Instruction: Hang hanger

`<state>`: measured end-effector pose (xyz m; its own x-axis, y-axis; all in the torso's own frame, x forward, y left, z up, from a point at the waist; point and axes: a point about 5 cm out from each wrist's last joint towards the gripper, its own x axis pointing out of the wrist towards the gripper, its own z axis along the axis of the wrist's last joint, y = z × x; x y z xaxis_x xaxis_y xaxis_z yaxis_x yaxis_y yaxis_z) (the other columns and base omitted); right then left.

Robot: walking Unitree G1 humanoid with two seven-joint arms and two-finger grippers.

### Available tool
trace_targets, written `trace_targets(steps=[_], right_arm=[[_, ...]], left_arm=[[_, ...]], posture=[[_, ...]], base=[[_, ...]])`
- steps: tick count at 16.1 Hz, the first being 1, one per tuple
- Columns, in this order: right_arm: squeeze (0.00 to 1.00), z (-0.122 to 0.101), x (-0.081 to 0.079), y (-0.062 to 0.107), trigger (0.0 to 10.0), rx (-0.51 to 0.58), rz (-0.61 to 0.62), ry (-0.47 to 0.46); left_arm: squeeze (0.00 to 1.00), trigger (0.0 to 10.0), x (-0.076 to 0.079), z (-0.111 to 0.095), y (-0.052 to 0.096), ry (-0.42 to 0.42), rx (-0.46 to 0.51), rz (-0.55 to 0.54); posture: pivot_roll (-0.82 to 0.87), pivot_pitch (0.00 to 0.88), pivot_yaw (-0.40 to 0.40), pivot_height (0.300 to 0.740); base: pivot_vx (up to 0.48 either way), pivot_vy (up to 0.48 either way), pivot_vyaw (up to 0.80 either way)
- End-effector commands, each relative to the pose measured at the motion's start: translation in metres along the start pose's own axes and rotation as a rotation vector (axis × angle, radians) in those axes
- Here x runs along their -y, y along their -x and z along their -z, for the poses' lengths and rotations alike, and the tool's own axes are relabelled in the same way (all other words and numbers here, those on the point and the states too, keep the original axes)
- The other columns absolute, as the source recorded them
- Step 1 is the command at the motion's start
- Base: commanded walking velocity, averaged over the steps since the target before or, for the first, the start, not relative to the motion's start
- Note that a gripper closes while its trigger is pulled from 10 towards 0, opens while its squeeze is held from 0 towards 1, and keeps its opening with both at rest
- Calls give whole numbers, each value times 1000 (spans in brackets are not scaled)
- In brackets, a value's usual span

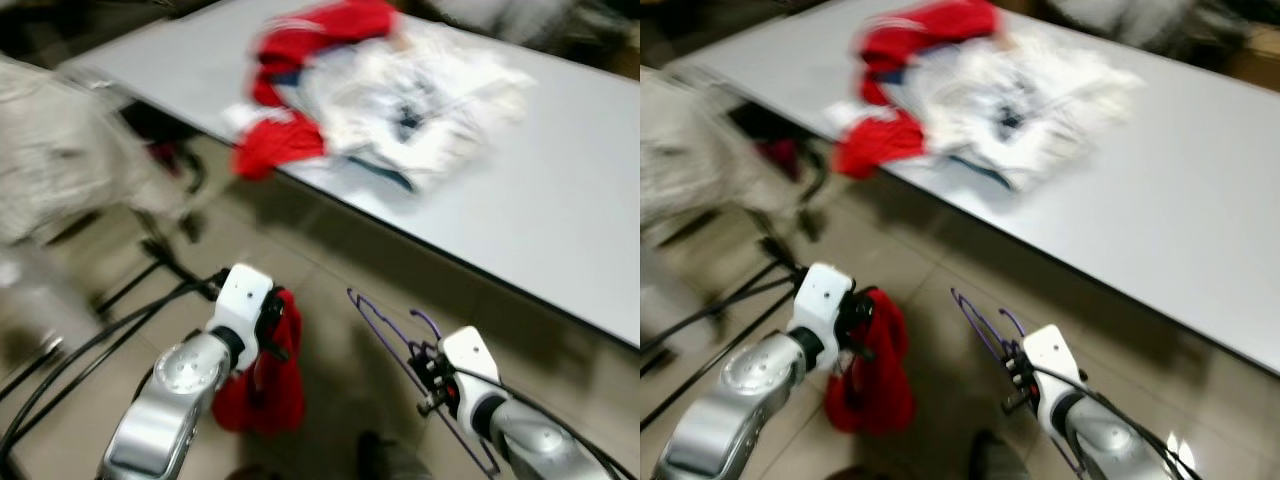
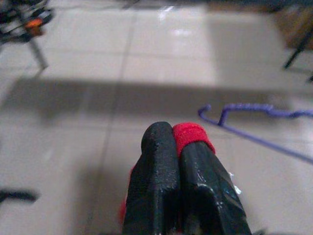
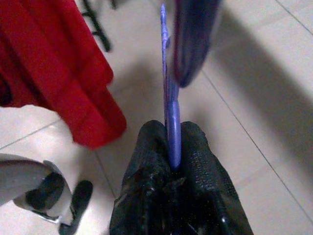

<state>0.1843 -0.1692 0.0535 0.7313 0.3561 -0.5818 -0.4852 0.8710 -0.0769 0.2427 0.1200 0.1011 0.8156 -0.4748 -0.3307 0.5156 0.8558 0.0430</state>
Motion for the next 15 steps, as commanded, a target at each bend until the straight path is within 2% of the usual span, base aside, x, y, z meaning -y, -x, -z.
trace_targets(steps=[1,15], right_arm=[[0,-5,0,1,10000,23,1,-15],[0,-9,9,3,10000,39,44,-44]], left_arm=[[0,10000,-1,0,3,-6,2,6],[0,10000,-3,-6,-5,-16,23,9]], posture=[[121,132,53,740],[118,87,54,740]], base=[[0,0,-738],[0,0,-738]])
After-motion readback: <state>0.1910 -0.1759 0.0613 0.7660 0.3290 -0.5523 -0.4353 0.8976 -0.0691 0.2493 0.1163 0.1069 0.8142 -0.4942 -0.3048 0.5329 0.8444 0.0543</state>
